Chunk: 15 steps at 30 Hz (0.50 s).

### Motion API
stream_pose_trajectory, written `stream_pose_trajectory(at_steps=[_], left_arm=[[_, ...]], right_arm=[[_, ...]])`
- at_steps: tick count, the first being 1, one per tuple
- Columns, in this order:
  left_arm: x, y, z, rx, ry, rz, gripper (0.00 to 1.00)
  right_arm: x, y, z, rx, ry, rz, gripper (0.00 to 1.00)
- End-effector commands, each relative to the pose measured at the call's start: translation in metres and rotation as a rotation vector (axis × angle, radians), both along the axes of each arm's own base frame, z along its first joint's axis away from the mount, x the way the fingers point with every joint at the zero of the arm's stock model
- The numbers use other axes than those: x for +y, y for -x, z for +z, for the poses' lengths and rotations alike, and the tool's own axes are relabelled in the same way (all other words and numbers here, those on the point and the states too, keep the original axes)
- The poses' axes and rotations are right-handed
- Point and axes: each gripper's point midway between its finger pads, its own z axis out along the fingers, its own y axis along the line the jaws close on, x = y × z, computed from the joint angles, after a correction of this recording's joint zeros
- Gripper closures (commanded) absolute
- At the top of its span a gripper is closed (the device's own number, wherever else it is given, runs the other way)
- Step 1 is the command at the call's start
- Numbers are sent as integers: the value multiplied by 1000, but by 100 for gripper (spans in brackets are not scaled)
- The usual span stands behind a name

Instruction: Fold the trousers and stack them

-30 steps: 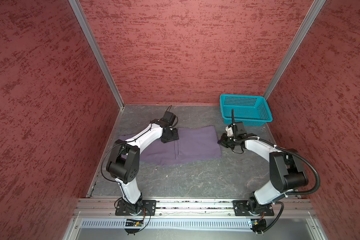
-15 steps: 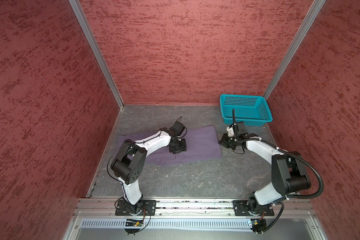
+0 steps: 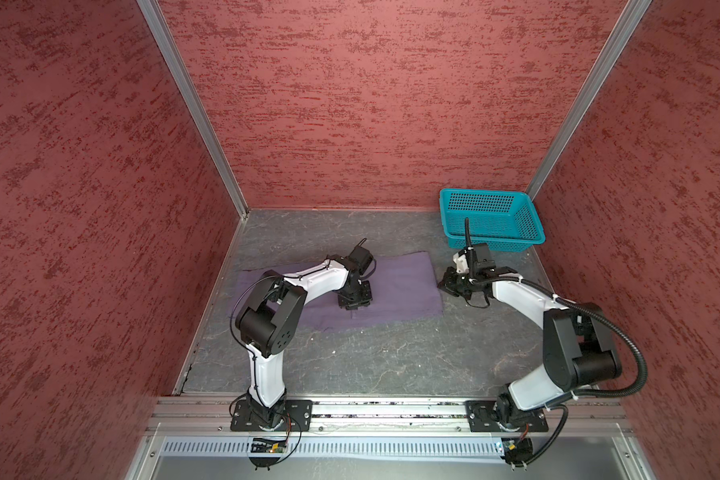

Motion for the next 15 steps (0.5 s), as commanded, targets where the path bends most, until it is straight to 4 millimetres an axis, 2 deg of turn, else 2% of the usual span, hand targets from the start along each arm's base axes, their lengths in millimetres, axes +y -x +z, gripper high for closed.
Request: stream_pose_trajectory(at_steps=[1, 5, 9, 15], left_arm=[[-2, -4, 2, -10, -11, 19, 83], [2, -13, 26, -72, -20, 30, 94], [0, -14, 51, -101, -12, 16, 95], [-2, 2, 73, -93, -7, -4, 95]], right_arm=[[-4, -5, 2, -17, 10, -4, 98], [-5, -3, -2, -12, 16, -9, 98], [-4, -1, -12, 12, 9, -11, 98], [-2, -2, -17, 15, -6, -11, 97]])
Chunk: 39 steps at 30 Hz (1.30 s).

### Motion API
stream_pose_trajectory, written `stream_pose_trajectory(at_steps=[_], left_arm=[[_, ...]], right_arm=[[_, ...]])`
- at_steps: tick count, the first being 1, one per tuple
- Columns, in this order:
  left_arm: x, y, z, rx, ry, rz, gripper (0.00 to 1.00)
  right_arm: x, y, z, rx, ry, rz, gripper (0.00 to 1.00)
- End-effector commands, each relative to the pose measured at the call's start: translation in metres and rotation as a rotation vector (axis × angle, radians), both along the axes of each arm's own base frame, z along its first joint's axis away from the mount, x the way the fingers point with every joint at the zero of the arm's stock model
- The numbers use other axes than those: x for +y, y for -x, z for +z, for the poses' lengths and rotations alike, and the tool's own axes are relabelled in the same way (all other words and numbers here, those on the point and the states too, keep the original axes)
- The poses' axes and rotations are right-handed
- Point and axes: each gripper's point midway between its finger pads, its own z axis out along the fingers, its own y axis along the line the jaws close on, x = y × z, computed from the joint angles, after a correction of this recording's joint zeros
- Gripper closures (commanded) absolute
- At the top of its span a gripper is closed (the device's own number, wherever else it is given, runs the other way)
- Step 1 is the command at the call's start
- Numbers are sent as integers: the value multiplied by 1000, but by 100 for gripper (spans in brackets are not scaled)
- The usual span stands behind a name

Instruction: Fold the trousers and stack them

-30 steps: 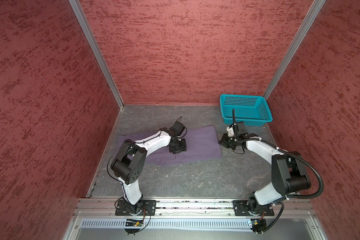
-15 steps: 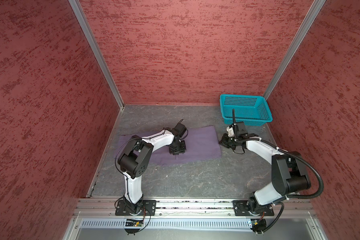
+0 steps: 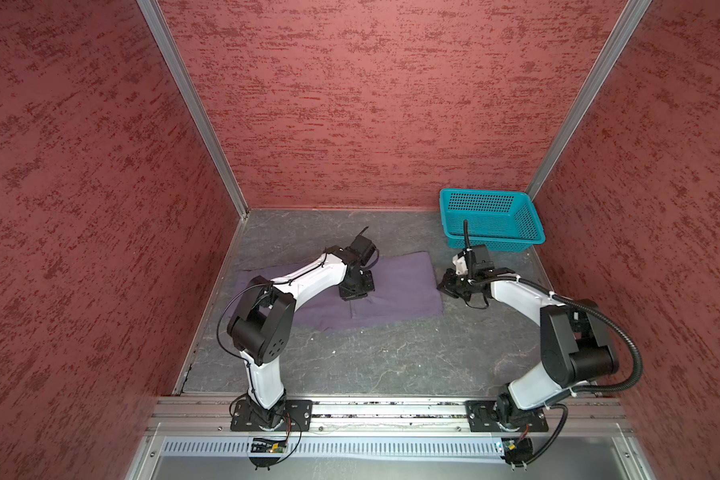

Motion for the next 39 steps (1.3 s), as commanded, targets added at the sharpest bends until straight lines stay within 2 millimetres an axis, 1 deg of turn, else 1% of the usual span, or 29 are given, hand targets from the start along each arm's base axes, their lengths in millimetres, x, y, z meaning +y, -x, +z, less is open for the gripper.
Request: stream_pose_trajectory(at_steps=[1, 4, 6, 7, 11, 12, 14, 16, 17, 19, 22, 24, 27, 29, 35, 36, 37, 38, 39], left_arm=[[7, 14, 14, 12, -26, -4, 95], [15, 22, 15, 20, -39, 9, 95], [17, 28, 8, 32, -36, 13, 94], [19, 32, 0, 46, -42, 16, 93], [24, 46, -43, 134, -70, 32, 86], [24, 48, -53, 153, -75, 35, 76], [27, 50, -65, 183, -95, 42, 49], [23, 47, -65, 178, -81, 38, 48], [21, 44, -61, 164, -72, 36, 47], [22, 36, -48, 128, -71, 35, 42], [31, 26, -29, 90, -83, 41, 41], [40, 21, -17, 68, -78, 56, 40], [59, 15, -1, 44, -50, 104, 39], [75, 13, 7, 24, -37, 146, 39], [126, 12, 15, -1, -21, 264, 38], [133, 13, 15, -3, -21, 283, 38], [142, 13, 16, -7, -18, 303, 38], [151, 13, 16, -10, -15, 324, 37], [159, 15, 16, -11, -12, 343, 37]], right_arm=[[-1, -4, -3, -12, -8, -9, 97], [-1, -7, -3, -9, -4, -2, 97], [1, -9, -3, -10, -8, 2, 94], [1, -10, -3, -11, -10, 1, 92], [3, -12, -3, -12, -21, 2, 80], [3, -12, -3, -10, -23, 3, 77], [4, -11, -4, -9, -24, 10, 72], [3, -10, -4, -8, -14, 14, 66], [1, -10, -4, -9, -6, 16, 63], [1, -9, -6, -10, 0, 21, 55], [3, -9, -10, -10, -8, 34, 48], [4, -9, -18, 2, -10, 40, 47], [7, -7, -28, 18, -29, 51, 52], [13, -7, -33, 23, -60, 58, 57], [21, -7, -39, 35, -125, 61, 72], [21, -7, -40, 37, -127, 59, 77], [22, -6, -41, 41, -129, 61, 87], [21, -6, -41, 46, -127, 59, 98], [19, -6, -42, 52, -113, 52, 100]])
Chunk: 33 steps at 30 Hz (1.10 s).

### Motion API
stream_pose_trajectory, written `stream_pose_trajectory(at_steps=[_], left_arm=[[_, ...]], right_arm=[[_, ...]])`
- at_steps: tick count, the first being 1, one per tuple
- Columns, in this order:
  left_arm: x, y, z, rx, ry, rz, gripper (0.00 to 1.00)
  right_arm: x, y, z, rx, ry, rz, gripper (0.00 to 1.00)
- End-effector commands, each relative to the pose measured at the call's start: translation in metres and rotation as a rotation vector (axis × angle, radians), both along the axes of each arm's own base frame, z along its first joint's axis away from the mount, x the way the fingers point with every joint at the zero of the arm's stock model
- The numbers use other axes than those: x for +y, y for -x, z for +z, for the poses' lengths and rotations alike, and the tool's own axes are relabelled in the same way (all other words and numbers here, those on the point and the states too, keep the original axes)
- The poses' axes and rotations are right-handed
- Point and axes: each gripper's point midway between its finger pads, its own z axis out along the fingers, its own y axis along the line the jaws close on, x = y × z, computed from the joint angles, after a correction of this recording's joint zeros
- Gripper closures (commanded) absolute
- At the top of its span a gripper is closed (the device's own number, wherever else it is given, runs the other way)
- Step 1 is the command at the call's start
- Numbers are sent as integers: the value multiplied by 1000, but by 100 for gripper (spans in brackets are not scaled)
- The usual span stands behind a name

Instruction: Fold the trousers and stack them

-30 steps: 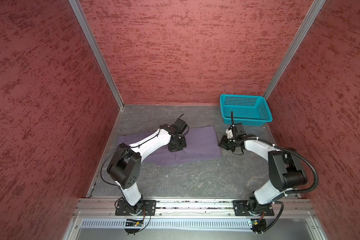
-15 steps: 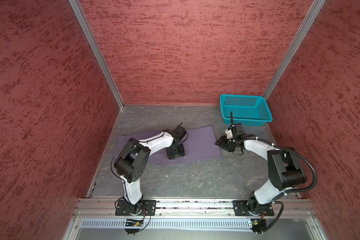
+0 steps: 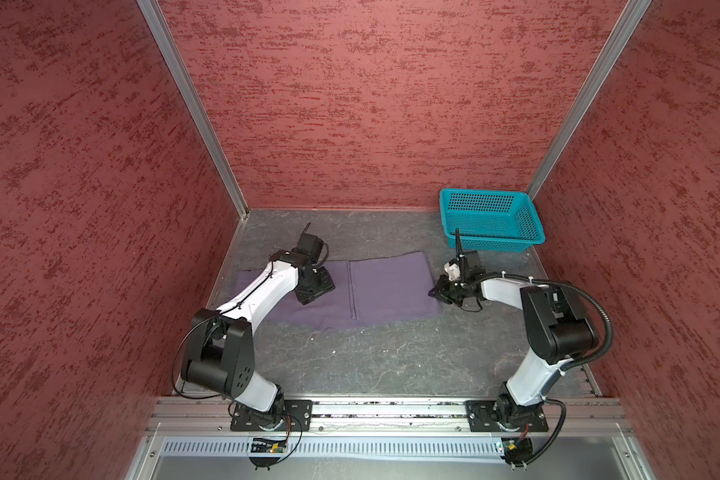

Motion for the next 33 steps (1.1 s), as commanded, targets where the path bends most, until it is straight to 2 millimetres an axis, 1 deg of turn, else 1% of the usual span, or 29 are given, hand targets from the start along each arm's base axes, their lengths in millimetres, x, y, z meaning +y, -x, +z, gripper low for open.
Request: stream_pose_trajectory(at_steps=[1, 3, 5, 8, 10, 13, 15, 16, 19, 20, 21, 24, 26, 28, 30, 32, 33], left_arm=[[26, 6, 2, -5, -2, 36, 37], [44, 8, 3, -8, -4, 77, 37], [64, 12, 6, -18, -13, 118, 37], [94, 18, 13, -39, -28, 185, 34], [116, 25, 17, -59, -33, 253, 33], [135, 31, 16, -89, -19, 321, 32], [141, 36, 10, -80, -24, 342, 32], [142, 37, 5, -70, -26, 348, 32], [141, 38, -13, -42, -17, 350, 32], [141, 38, -19, -32, -14, 352, 32], [140, 38, -26, -22, -10, 353, 33], [137, 38, -41, 0, 6, 362, 34], [133, 37, -48, 7, 17, 359, 36], [126, 34, -52, 9, 22, 344, 37], [117, 32, -57, 17, 20, 322, 37], [110, 29, -59, 20, 24, 309, 37], [107, 29, -63, 28, 26, 304, 37]], right_arm=[[-5, -3, -2, 2, 13, -12, 100], [-19, -4, -3, 22, 61, -37, 100], [-38, -6, 2, 27, 73, -84, 100], [-81, -8, 14, 25, 87, -194, 100], [-112, -8, 28, 11, 108, -261, 100], [-149, -8, 51, -24, 155, -331, 100], [-164, -7, 65, -46, 187, -366, 100], [-168, -8, 73, -66, 209, -377, 100], [-169, -10, 92, -110, 206, -411, 100], [-168, -10, 94, -113, 203, -415, 100], [-166, -11, 107, -144, 204, -418, 100], [-154, -15, 130, -191, 240, -395, 100], [-140, -19, 146, -228, 264, -367, 100], [-122, -26, 162, -270, 278, -335, 100], [-98, -33, 175, -304, 287, -291, 100], [-75, -41, 184, -327, 293, -248, 100], [-62, -44, 193, -349, 289, -224, 100]])
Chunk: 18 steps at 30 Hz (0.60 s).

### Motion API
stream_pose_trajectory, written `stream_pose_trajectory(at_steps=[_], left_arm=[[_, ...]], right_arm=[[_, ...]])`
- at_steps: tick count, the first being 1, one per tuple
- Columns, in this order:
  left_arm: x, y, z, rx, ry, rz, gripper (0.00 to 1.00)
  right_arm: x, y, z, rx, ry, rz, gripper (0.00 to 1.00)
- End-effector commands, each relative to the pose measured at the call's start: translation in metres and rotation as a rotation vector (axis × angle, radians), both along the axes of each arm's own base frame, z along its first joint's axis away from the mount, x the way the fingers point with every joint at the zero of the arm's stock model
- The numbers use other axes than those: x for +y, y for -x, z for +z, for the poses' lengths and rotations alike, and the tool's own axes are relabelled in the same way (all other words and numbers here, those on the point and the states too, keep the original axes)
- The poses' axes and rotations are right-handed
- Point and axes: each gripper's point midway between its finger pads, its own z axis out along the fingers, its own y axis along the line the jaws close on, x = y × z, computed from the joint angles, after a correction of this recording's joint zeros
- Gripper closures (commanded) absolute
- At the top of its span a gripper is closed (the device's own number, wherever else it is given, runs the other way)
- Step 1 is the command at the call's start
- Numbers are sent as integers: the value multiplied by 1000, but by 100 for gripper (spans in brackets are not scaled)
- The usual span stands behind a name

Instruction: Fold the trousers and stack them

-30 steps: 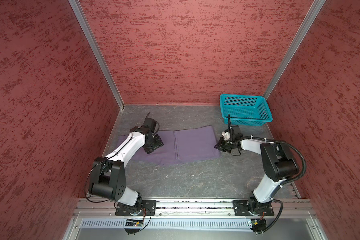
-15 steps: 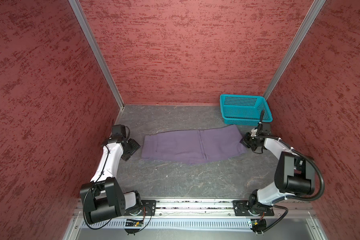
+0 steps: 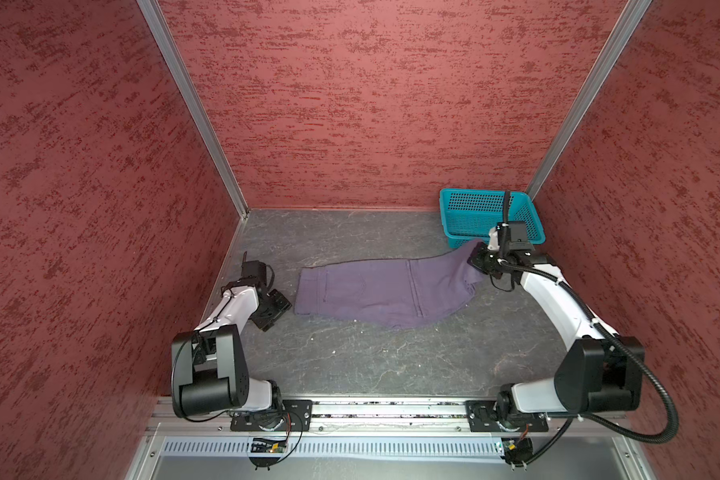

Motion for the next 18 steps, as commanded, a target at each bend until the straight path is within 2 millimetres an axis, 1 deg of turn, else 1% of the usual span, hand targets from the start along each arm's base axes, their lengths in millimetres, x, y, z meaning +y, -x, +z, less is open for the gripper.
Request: stream_pose_trajectory(at_steps=[1, 5, 9, 12, 15, 18], left_arm=[[-9, -11, -5, -23, 16, -3, 37], [-16, -11, -13, -19, 34, -7, 37], [-18, -8, -22, -18, 45, -1, 37], [-20, -6, -27, -15, 52, 0, 37], [-22, -7, -29, -14, 61, 0, 37], [-25, -10, -31, -17, 68, -1, 37]], right_arm=[[30, -17, 19, -45, 40, 31, 100], [92, -26, 27, -69, 52, 148, 100], [152, -25, 29, -79, 64, 259, 100], [191, -23, 26, -77, 58, 331, 100], [225, -20, 23, -76, 44, 390, 100], [254, -17, 21, -73, 27, 441, 100]])
